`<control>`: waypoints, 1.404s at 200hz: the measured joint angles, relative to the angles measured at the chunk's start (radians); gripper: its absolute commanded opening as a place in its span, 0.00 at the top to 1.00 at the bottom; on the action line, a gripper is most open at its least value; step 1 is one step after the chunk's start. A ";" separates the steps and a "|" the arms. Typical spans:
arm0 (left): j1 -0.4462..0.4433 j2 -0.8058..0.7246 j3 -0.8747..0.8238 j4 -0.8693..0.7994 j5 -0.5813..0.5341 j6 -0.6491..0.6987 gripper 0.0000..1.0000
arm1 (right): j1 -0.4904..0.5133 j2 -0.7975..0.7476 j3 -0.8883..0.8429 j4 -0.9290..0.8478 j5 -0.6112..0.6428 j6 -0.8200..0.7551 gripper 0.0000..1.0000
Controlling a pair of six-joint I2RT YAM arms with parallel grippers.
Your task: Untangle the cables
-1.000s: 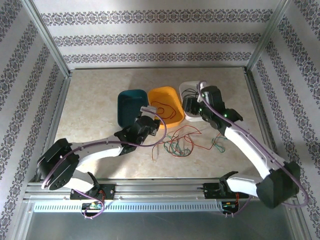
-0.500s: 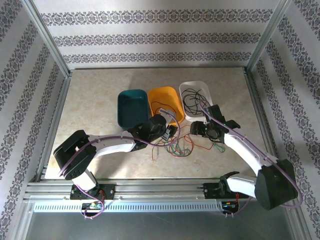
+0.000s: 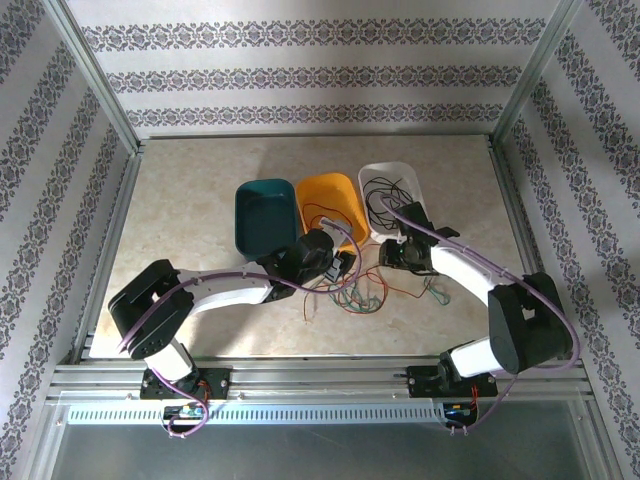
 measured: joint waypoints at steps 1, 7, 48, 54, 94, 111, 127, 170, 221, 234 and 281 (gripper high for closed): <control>0.000 0.000 0.000 0.000 0.000 0.000 0.49 | 0.000 0.000 0.000 0.002 0.000 0.003 0.70; 0.000 0.004 0.000 0.000 0.001 0.000 0.49 | 0.001 0.003 0.002 0.005 0.000 -0.003 0.77; 0.000 0.038 0.000 -0.003 0.018 0.000 0.49 | 0.013 -0.005 0.004 0.009 -0.001 -0.024 0.83; 0.000 0.043 0.000 -0.003 0.019 0.000 0.49 | 0.013 -0.015 0.004 0.003 -0.002 -0.027 0.78; 0.000 0.055 0.000 -0.009 0.025 0.000 0.49 | 0.024 -0.146 -0.024 -0.034 -0.046 -0.024 0.47; 0.000 0.060 0.000 -0.010 0.026 0.000 0.49 | 0.049 -0.177 -0.056 -0.051 -0.091 -0.021 0.43; 0.000 0.062 0.000 -0.010 0.025 0.000 0.49 | 0.090 -0.163 -0.084 -0.065 -0.135 -0.022 0.41; 0.000 0.062 0.000 -0.010 0.024 -0.001 0.49 | 0.182 -0.037 -0.096 -0.087 -0.154 -0.032 0.44; 0.000 0.061 0.000 -0.010 0.021 -0.001 0.49 | 0.242 0.037 -0.072 -0.092 -0.137 -0.062 0.81; 0.000 0.061 0.000 -0.011 0.021 -0.001 0.49 | 0.242 0.032 -0.072 -0.093 -0.134 -0.061 0.87; 0.000 0.061 0.000 -0.011 0.021 -0.001 0.49 | 0.225 -0.089 -0.060 -0.106 -0.134 -0.056 1.00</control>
